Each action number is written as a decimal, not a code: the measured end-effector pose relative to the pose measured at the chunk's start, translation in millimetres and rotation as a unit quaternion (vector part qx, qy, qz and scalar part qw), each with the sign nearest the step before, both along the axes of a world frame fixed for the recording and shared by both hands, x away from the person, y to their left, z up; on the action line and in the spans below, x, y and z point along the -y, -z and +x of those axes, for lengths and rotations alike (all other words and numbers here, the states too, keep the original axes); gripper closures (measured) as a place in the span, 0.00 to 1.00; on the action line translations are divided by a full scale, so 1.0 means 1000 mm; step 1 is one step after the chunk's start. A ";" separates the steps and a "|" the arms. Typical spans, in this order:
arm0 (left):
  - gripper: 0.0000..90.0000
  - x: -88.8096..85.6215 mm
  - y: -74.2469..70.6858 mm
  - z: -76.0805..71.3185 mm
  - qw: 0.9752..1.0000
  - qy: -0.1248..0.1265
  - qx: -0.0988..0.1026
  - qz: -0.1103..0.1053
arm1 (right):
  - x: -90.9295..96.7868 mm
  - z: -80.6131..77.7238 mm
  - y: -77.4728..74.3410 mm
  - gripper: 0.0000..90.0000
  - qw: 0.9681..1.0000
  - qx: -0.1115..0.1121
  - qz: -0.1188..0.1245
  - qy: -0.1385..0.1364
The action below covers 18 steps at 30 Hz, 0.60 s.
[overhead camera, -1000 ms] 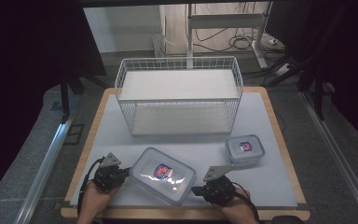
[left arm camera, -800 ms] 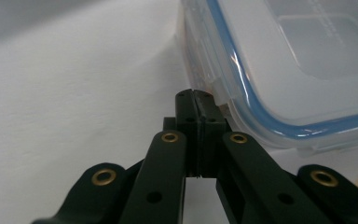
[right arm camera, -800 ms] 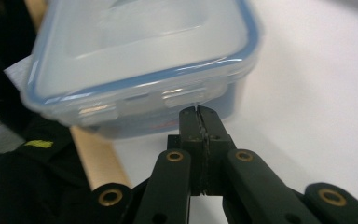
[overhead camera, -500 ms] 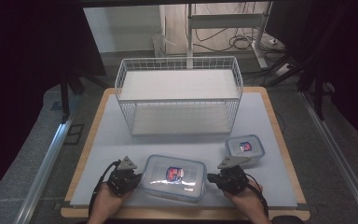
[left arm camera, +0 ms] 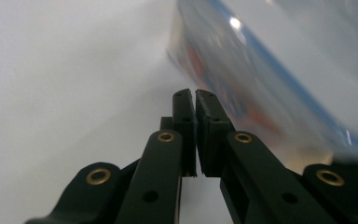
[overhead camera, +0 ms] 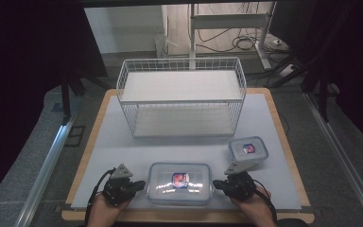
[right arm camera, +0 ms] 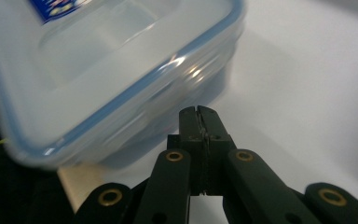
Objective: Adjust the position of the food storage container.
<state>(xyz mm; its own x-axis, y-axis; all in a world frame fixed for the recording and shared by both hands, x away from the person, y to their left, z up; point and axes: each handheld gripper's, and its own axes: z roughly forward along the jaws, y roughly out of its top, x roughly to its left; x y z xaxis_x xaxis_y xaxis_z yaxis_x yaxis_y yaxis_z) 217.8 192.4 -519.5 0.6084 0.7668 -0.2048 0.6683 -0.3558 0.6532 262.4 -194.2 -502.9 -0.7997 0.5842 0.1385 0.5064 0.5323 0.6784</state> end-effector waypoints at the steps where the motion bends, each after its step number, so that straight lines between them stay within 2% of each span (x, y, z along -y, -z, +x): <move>1: 0.98 0.001 0.001 -0.005 1.000 0.008 -0.004 0.001 | 0.001 -0.003 0.000 0.99 1.000 -0.003 0.003 -0.001; 4: 0.98 0.008 0.003 -0.019 0.999 0.037 -0.008 0.004 | 0.004 -0.017 0.001 0.99 1.000 -0.013 0.008 -0.010; 7: 0.99 0.017 0.001 -0.035 0.998 0.059 -0.006 0.022 | 0.002 -0.038 0.004 0.99 0.999 -0.026 0.012 -0.032; 10: 0.99 0.020 0.002 -0.043 0.997 0.075 -0.009 0.007 | -0.005 -0.051 0.006 0.99 0.998 -0.032 0.015 -0.058; 12: 0.99 0.022 0.003 -0.044 0.997 0.079 -0.009 0.011 | -0.008 -0.053 0.006 0.99 0.997 -0.033 0.015 -0.066; 13: 0.99 0.025 0.003 -0.042 0.997 0.079 -0.005 0.020 | -0.011 -0.055 0.006 0.99 0.997 -0.032 0.013 -0.071; 14: 1.00 0.029 0.005 -0.038 0.996 0.088 -0.008 0.025 | -0.016 -0.054 0.005 0.99 0.997 -0.024 0.010 -0.077; 18: 1.00 0.033 0.009 -0.032 0.995 0.090 -0.004 0.036 | -0.020 -0.048 0.005 0.99 0.997 -0.023 0.009 -0.079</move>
